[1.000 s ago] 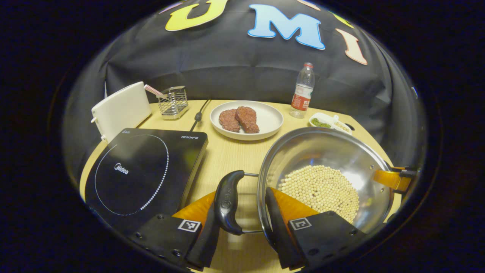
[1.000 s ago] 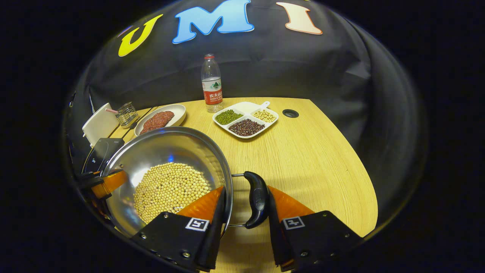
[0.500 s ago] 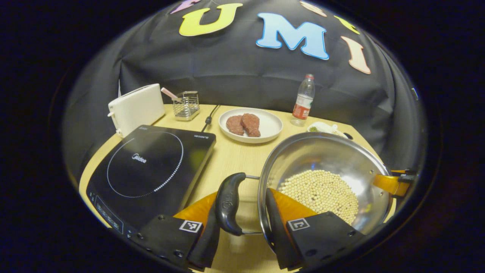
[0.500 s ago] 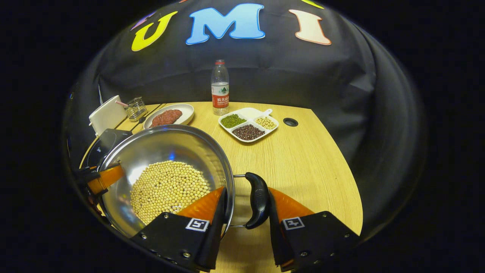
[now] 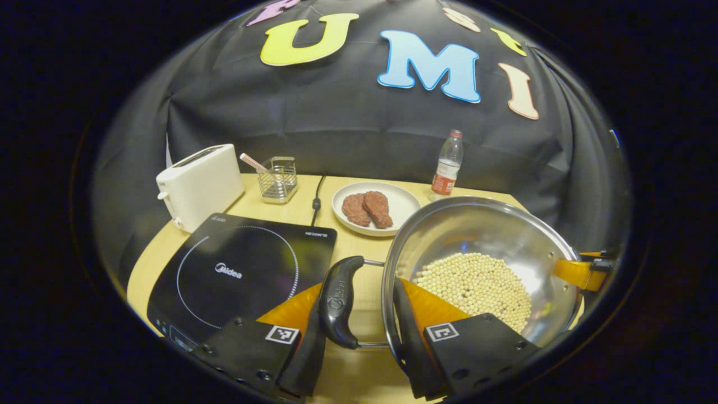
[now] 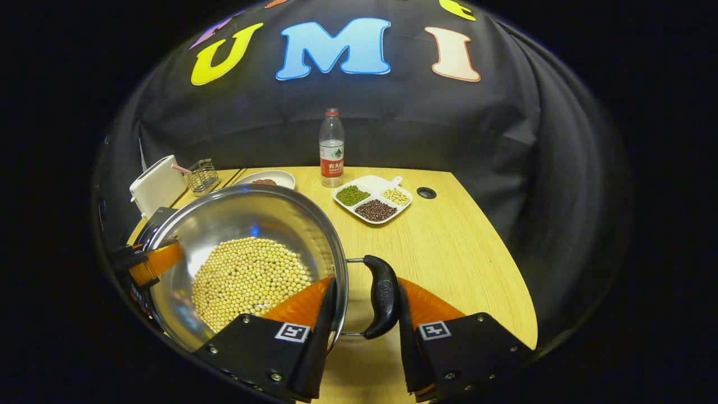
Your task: First push the handle of the pot to place it horizontally, then grasp the pot with both hands and set it on the induction cooktop.
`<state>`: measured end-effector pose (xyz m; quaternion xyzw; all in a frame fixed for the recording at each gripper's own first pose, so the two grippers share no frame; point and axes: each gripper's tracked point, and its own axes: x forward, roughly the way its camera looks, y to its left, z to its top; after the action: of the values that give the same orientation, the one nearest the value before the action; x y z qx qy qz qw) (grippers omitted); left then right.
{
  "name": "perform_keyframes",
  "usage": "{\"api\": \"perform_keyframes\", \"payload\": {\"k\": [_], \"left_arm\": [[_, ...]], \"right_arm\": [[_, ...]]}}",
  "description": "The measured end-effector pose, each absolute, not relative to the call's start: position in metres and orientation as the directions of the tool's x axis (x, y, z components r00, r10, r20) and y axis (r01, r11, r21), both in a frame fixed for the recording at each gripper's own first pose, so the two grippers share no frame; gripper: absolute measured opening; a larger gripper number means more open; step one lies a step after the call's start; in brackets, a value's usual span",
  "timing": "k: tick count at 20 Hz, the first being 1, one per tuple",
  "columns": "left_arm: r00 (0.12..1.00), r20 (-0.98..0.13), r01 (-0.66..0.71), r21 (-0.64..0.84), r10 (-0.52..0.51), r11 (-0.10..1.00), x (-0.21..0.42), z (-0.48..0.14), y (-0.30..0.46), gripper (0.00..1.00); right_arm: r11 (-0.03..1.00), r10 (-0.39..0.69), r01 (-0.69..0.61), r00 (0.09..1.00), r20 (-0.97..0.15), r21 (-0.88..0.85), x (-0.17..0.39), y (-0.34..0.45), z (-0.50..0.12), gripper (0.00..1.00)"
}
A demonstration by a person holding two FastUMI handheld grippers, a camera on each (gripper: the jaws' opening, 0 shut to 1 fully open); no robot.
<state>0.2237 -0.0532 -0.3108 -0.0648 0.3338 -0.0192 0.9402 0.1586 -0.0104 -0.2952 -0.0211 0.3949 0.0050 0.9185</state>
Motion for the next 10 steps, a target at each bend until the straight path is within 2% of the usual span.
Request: {"api": "perform_keyframes", "payload": {"k": [3, 4, 7, 8, 9, 10], "left_arm": [[0.777, -0.622, 0.007, -0.143, -0.095, 0.99, 0.227, -0.306, -0.03, 0.68], [0.78, -0.617, 0.012, -0.143, -0.098, 0.99, 0.228, -0.305, -0.022, 0.64], [0.791, -0.603, 0.024, -0.136, -0.102, 0.99, 0.232, -0.303, 0.005, 0.64], [0.79, -0.605, 0.027, -0.134, -0.103, 0.991, 0.231, -0.304, 0.015, 0.68], [0.789, -0.605, 0.027, -0.137, -0.106, 0.99, 0.231, -0.305, 0.025, 0.68], [0.787, -0.607, 0.03, -0.138, -0.109, 0.99, 0.231, -0.307, 0.035, 0.64]], "right_arm": [[0.999, -0.02, -0.008, 0.697, -0.717, -0.035, 0.157, 0.011, -0.288, 0.56], [0.999, -0.025, -0.001, 0.7, -0.713, -0.036, 0.156, 0.018, -0.286, 0.56], [0.999, -0.028, 0.008, 0.707, -0.706, -0.032, 0.153, 0.042, -0.283, 0.55], [1.0, -0.028, 0.009, 0.706, -0.707, -0.03, 0.152, 0.051, -0.283, 0.56], [0.999, -0.029, 0.012, 0.707, -0.706, -0.029, 0.152, 0.06, -0.284, 0.56], [0.999, -0.032, 0.016, 0.708, -0.705, -0.029, 0.152, 0.069, -0.284, 0.56]]}}
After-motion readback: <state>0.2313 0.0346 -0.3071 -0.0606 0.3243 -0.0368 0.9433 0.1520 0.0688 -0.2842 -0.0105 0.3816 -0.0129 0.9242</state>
